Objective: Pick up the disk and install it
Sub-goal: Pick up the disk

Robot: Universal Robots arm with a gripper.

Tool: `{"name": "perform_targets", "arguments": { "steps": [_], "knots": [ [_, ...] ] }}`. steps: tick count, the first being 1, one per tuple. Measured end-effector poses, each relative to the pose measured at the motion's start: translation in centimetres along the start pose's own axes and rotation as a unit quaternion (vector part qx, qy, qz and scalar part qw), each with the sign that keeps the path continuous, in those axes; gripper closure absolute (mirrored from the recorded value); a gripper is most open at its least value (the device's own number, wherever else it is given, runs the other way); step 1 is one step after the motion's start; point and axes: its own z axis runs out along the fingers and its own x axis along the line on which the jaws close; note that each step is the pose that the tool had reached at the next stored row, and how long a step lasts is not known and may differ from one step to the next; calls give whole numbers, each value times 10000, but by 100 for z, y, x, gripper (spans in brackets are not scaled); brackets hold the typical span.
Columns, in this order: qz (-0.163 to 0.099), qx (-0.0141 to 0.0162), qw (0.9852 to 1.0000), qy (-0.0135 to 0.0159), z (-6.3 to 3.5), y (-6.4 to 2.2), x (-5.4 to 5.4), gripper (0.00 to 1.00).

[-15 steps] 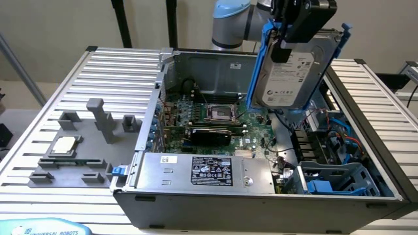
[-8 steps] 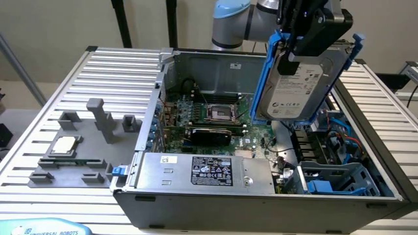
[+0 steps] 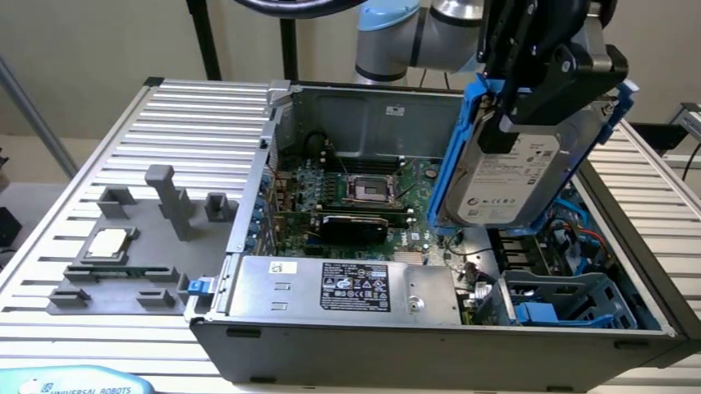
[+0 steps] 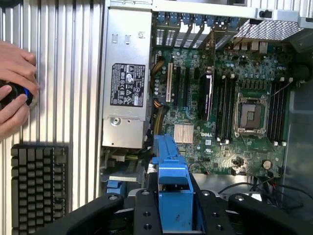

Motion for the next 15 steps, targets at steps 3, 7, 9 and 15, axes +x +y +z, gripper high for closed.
{"name": "perform_targets", "arguments": {
  "steps": [3,7,9,15],
  "knots": [
    [0,0,10000,0,3,-16,114,67],
    [0,0,10000,0,6,-41,252,67],
    [0,0,10000,0,8,-67,305,67],
    [0,0,10000,0,31,-237,389,67]
  ]
}}
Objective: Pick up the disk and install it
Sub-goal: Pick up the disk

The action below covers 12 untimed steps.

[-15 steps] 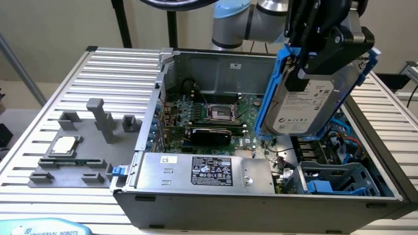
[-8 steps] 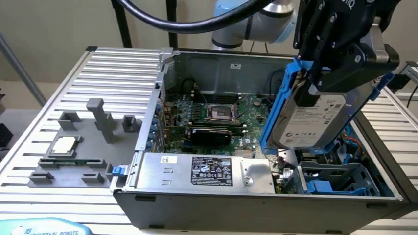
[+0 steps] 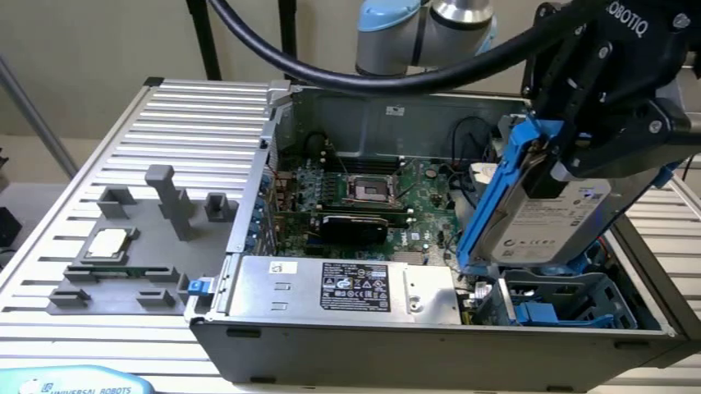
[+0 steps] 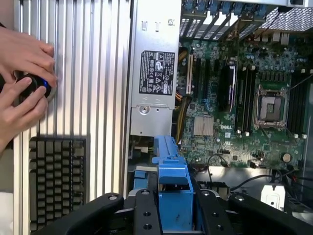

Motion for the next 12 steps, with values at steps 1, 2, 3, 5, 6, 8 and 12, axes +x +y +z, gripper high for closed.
{"name": "perform_targets", "arguments": {
  "steps": [1,2,3,5,6,8,12],
  "knots": [
    [0,0,10000,1,7,-39,7,67],
    [0,0,10000,0,15,-82,12,67],
    [0,0,10000,0,23,-128,17,67],
    [0,0,10000,0,40,-220,26,67],
    [0,0,10000,0,48,-266,29,67],
    [0,0,10000,0,67,-350,37,67],
    [1,0,10000,0,123,-479,48,67]
  ]
}}
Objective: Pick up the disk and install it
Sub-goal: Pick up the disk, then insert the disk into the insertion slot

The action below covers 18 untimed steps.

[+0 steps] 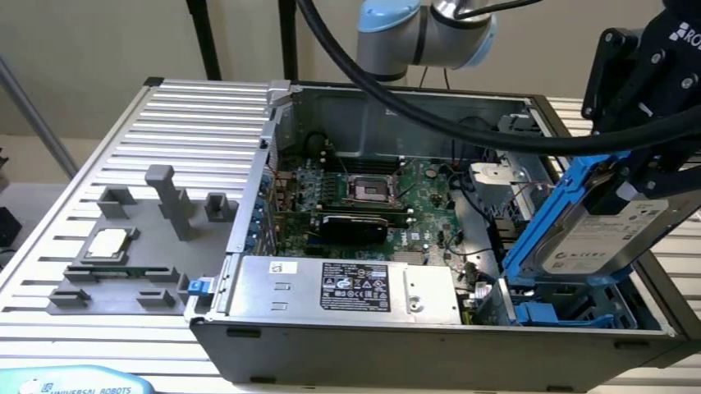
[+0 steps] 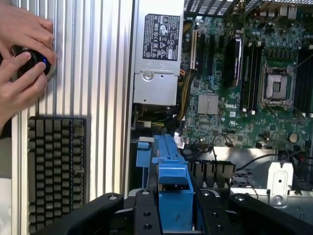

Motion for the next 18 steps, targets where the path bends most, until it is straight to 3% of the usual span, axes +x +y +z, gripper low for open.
{"name": "perform_targets", "arguments": {
  "steps": [6,18],
  "knots": [
    [40,1,10000,-3,80,-115,6,67],
    [78,-2,10000,-5,87,-128,7,67]
  ]
}}
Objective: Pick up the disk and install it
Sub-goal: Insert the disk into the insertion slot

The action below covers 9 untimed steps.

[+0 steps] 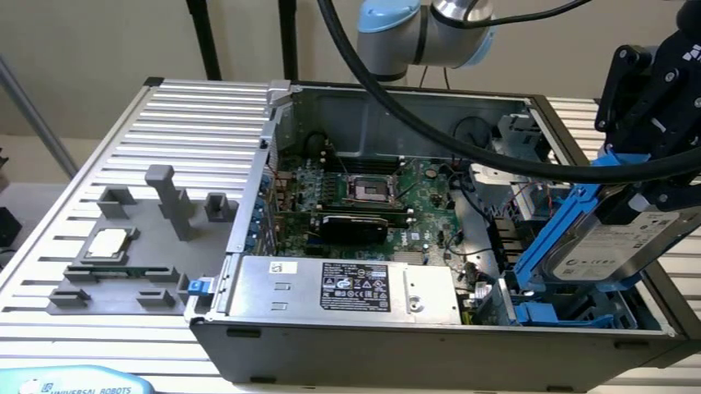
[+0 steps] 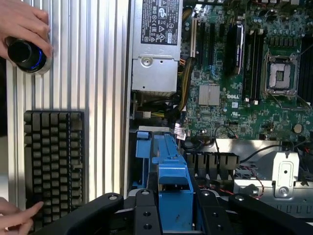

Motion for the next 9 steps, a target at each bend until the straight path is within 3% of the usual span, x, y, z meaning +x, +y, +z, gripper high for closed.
{"name": "perform_targets", "arguments": {
  "steps": [9],
  "knots": [
    [0,0,10000,1,1,0,0,67]
  ]
}}
